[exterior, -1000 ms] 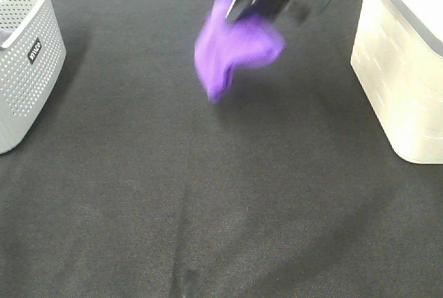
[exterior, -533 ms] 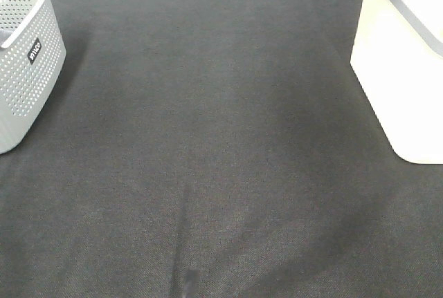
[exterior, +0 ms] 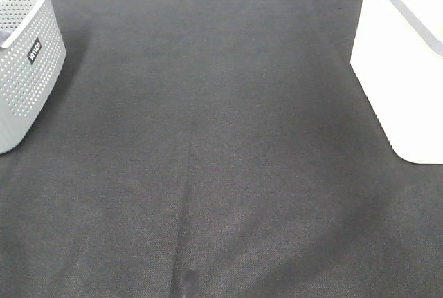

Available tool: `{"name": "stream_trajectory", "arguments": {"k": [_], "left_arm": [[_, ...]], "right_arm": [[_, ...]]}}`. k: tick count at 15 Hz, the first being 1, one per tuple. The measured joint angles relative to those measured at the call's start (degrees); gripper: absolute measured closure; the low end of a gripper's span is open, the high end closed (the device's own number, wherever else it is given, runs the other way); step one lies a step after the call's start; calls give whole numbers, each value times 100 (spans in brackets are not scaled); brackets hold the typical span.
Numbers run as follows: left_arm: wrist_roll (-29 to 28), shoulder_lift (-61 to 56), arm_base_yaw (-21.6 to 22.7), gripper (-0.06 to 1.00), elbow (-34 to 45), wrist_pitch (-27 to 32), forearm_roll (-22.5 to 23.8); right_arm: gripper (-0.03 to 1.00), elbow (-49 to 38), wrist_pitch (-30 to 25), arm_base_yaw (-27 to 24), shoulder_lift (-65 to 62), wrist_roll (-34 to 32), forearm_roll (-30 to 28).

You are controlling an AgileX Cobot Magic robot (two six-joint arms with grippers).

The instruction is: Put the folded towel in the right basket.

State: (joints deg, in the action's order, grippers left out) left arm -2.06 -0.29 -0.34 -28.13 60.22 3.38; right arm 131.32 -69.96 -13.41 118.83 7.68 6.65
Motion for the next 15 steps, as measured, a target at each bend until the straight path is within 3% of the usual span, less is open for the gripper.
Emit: {"name": "stream_trajectory", "arguments": {"k": [2,3,10,13,15], "left_arm": [[0,0,0,-4,0,0,0],[0,0,0,-4,0,0,0],[0,0,0,-4,0,0,0],[0,0,0,-4,0,0,0],[0,0,0,-4,0,0,0]], "right_arm": [[13,0,0,0,23,126,40],[5,0,0,0,23,155,52],[-1,0,0,86,-11,80,470],[-1,-29,11,848,-453,-206,-115],[-1,-544,17,1261,-963,-327,-304]]}}
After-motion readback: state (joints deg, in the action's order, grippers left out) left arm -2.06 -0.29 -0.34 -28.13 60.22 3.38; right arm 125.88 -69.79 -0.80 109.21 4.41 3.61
